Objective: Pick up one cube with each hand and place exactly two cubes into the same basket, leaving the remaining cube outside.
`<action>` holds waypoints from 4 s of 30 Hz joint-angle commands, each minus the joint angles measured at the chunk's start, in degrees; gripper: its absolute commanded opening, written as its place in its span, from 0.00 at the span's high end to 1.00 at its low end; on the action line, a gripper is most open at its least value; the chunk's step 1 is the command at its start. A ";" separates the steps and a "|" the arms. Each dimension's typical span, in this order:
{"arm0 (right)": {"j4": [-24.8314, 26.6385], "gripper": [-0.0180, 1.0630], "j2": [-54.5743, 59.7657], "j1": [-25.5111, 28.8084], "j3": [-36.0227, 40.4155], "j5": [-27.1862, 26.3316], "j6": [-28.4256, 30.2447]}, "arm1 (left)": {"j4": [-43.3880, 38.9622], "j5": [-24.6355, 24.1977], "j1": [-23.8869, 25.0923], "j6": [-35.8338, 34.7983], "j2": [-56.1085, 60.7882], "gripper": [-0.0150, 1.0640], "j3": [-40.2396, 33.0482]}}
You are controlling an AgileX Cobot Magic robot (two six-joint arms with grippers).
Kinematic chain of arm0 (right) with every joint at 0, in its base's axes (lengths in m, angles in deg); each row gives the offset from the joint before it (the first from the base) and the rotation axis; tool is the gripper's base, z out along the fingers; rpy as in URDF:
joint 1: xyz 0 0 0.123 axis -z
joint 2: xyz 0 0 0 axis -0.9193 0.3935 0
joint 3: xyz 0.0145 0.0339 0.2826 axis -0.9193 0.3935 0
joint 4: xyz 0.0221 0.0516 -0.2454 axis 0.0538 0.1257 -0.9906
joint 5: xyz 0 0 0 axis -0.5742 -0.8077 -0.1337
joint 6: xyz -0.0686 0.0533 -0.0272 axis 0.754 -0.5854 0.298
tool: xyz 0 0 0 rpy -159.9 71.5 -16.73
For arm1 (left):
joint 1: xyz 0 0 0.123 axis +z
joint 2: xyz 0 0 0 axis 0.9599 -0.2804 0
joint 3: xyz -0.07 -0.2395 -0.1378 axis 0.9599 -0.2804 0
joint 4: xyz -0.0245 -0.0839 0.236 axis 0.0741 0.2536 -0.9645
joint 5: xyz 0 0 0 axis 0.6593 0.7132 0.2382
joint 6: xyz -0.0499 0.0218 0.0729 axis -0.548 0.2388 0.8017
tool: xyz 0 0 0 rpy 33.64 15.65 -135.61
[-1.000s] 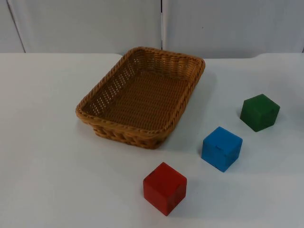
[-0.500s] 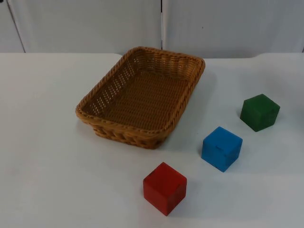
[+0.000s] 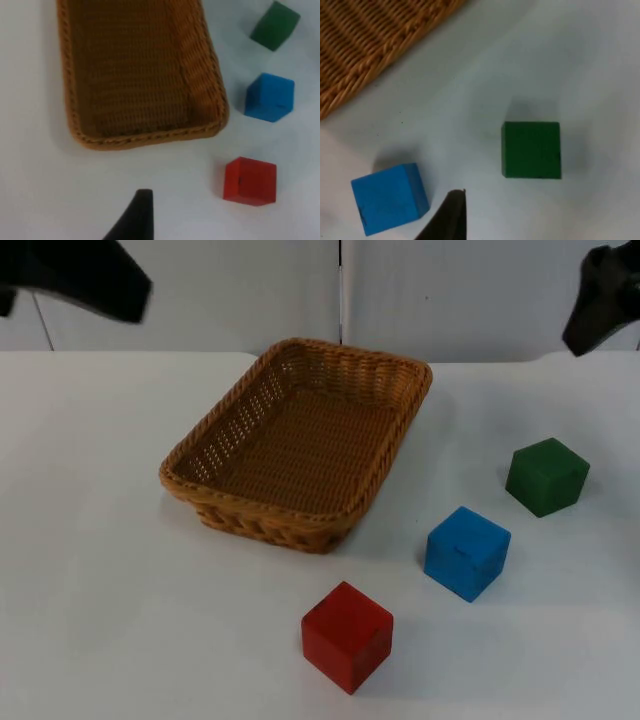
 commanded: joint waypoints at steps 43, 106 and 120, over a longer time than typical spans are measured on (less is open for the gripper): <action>-0.52 0.01 16.93 -0.28 -4.53 -4.17 2.40 | -27.52 13.20 -29.04 -24.97 -33.68 0.05 4.31; -0.51 0.31 26.20 -0.28 -4.53 -9.66 2.80 | -26.94 28.07 -31.24 -27.47 -49.08 0.14 4.31; -3.14 0.99 19.53 -0.28 -4.53 -8.57 2.80 | -26.73 26.26 -31.24 -32.48 -48.86 0.99 4.31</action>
